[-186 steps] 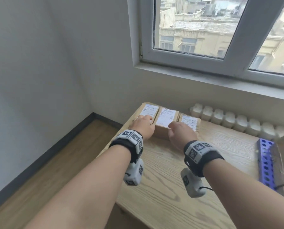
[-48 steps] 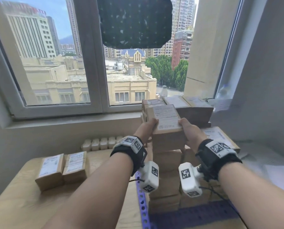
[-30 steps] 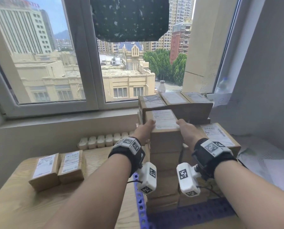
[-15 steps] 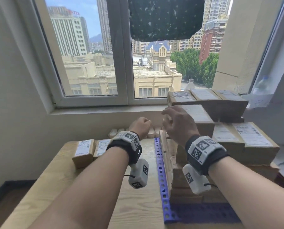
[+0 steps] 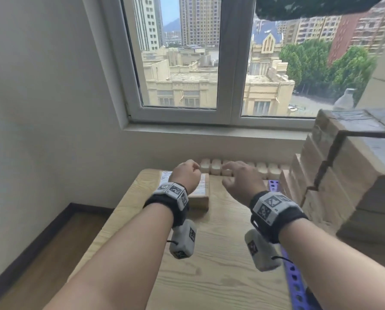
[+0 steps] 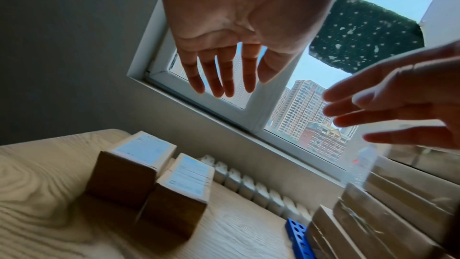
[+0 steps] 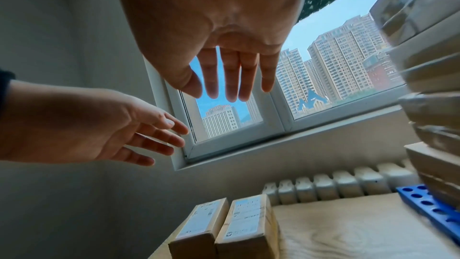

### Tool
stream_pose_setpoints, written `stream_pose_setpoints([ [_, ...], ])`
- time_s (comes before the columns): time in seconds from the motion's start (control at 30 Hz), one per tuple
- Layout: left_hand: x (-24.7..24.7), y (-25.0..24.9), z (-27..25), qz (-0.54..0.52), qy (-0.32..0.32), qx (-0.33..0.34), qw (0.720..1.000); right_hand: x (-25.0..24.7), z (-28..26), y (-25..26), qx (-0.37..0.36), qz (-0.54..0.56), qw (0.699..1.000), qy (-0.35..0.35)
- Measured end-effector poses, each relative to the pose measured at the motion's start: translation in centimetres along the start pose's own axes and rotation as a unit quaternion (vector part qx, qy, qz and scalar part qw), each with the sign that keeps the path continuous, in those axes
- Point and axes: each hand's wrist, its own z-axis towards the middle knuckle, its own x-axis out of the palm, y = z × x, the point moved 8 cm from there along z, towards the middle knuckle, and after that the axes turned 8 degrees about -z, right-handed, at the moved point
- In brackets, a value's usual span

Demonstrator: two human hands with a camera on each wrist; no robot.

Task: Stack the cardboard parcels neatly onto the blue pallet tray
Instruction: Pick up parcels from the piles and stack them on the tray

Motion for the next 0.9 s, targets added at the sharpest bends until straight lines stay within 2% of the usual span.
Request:
stream_pose_setpoints([
  [0.23, -3.3, 9.7, 7.8, -0.011, 0.022, -0.052, 0.998, 8.8, 8.1, 4.9, 0.016, -0.002, 0.999, 0.05],
  [0.37, -3.2, 15.1, 11.9, -0.012, 0.055, -0.089, 0.994, 14.2, 11.6, 6.7, 0.038, -0.008, 0.994, 0.098],
  [0.57, 0.3, 21.2, 16.1, -0.012, 0.113, -0.131, 0.985, 20.7, 14.4, 6.6, 0.106, 0.015, 0.983, 0.15],
  [0.73, 2.6, 24.0, 18.0, -0.042, 0.102, -0.144, 0.983, 24.3, 15.0, 6.1, 0.142, 0.006, 0.97, 0.195],
  [0.9, 5.0, 26.5, 18.7, -0.091, 0.122, -0.203, 0.967, 26.5, 15.6, 5.5, 0.178, 0.038, 0.963, 0.199],
])
